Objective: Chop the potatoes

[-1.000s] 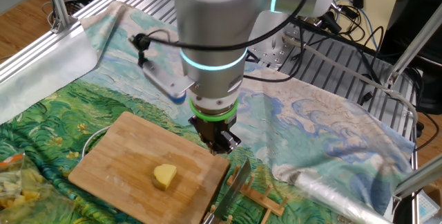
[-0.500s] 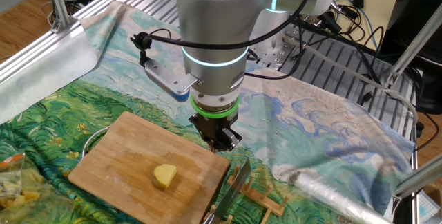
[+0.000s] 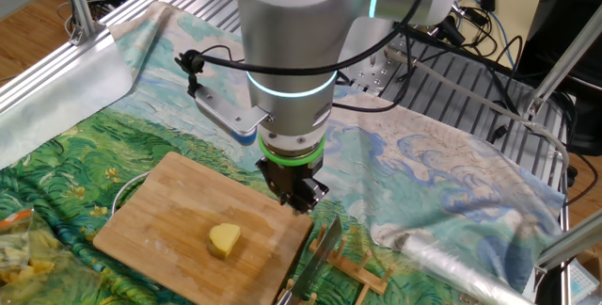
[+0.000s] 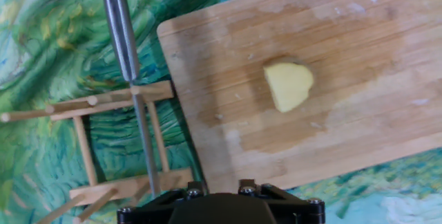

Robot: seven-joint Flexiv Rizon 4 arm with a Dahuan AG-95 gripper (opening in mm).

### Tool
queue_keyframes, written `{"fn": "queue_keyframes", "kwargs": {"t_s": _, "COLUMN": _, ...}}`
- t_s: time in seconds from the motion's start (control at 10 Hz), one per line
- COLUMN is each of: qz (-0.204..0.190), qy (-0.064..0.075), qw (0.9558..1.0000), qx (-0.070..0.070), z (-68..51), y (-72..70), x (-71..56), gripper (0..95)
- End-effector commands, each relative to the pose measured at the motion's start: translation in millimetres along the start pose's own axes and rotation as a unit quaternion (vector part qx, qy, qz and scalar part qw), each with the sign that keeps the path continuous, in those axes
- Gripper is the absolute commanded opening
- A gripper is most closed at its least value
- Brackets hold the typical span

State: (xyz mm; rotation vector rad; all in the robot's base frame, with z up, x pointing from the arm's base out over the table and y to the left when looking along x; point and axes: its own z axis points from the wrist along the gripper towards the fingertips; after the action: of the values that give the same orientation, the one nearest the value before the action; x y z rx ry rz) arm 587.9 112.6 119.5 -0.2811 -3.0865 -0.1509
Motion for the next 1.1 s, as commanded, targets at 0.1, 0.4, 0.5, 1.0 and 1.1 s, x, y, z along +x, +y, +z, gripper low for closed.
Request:
{"fn": "queue_keyframes", "kwargs": {"t_s": 0.1, "qz": 0.008, "qy": -0.007, "qw": 0.9999, "qx": 0.0, "z": 7.8, "y": 13.3, "x": -6.4, "gripper": 38.0}}
{"fn": "queue_keyframes", "kwargs": {"t_s": 0.4, "qz": 0.026, "qy": -0.006, "qw": 0.9996, "qx": -0.006, "z": 12.3, "y": 38.6, "x": -18.5, "gripper": 38.0}}
{"fn": "queue_keyframes", "kwargs": {"t_s": 0.5, "qz": 0.029, "qy": -0.004, "qw": 0.9995, "qx": -0.009, "z": 14.9, "y": 44.4, "x": -23.3, "gripper": 38.0}}
{"fn": "queue_keyframes", "kwargs": {"t_s": 1.0, "qz": 0.046, "qy": -0.005, "qw": 0.9987, "qx": -0.021, "z": 30.3, "y": 62.5, "x": -32.7, "gripper": 38.0}}
{"fn": "queue_keyframes", "kwargs": {"t_s": 1.1, "qz": 0.047, "qy": -0.005, "qw": 0.9986, "qx": -0.023, "z": 35.3, "y": 64.8, "x": -33.7, "gripper": 38.0}}
